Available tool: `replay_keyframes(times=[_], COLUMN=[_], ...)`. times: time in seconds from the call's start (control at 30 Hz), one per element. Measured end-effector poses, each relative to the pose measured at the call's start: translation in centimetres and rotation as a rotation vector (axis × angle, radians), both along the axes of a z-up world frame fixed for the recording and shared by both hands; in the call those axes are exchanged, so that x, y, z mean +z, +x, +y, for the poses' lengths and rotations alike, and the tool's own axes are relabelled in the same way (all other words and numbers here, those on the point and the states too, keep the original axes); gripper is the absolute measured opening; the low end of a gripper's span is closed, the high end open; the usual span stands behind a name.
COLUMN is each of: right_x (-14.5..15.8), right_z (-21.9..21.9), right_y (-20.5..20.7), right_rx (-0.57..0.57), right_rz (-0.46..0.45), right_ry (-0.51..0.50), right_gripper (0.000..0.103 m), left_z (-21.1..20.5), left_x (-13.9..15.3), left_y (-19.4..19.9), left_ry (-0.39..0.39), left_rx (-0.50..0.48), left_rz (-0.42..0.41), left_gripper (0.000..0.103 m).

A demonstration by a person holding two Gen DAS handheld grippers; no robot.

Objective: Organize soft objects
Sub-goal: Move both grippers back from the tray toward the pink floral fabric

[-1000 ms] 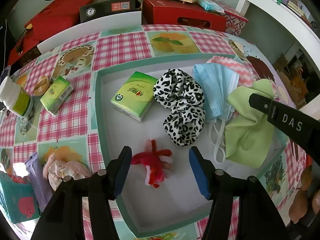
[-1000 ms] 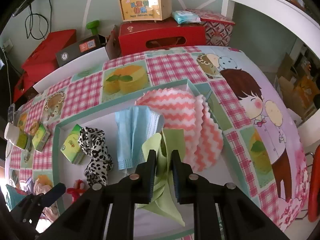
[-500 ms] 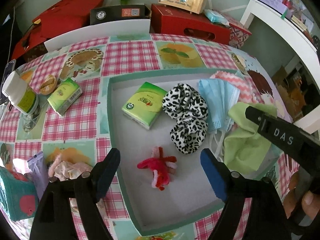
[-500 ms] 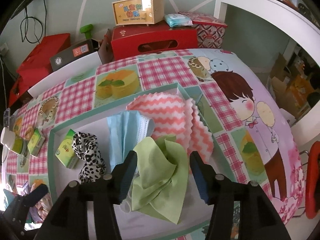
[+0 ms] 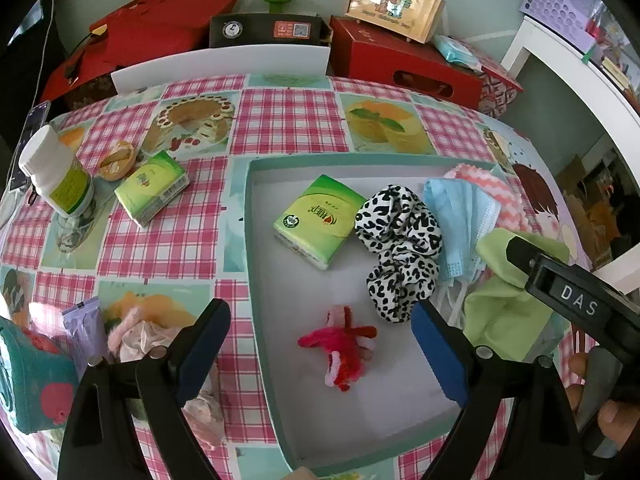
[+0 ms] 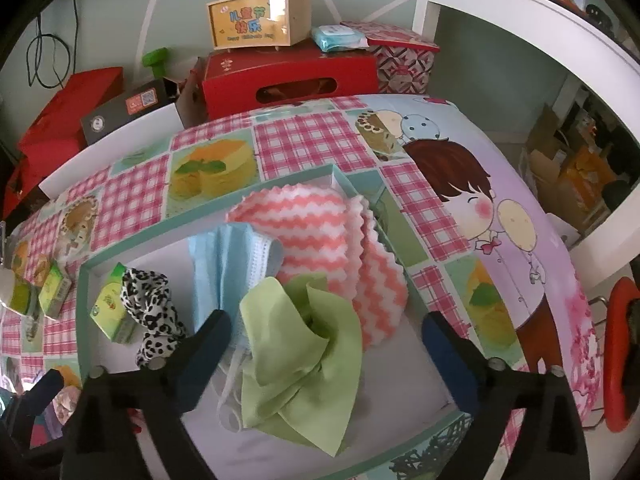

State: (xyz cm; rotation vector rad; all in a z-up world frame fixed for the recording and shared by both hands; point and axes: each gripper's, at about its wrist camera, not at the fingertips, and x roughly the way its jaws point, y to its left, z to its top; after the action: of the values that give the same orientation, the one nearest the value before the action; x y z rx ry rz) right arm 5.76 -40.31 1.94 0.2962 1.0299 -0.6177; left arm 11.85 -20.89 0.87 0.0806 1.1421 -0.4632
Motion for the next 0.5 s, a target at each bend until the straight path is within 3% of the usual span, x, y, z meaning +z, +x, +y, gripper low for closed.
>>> replay_keyframes(times=[0.3, 0.5], right_x=[0.5, 2.3], right_z=[-0.1, -0.5], right_y=[-0.3, -1.2], right_rx=[-0.024, -0.047], right_rz=[-0.014, -0.082], right_ry=[-0.011, -0.030], right_gripper=[0.103, 0.103], left_z=[0.5, 1.4], left_x=[0.6, 1.3], left_y=[0.2, 0.6], left_ry=[-0.025, -0.043], left_rx=[0.015, 0.031], left_rz=[-0.028, -0.026], left_gripper=[0.092, 0.092])
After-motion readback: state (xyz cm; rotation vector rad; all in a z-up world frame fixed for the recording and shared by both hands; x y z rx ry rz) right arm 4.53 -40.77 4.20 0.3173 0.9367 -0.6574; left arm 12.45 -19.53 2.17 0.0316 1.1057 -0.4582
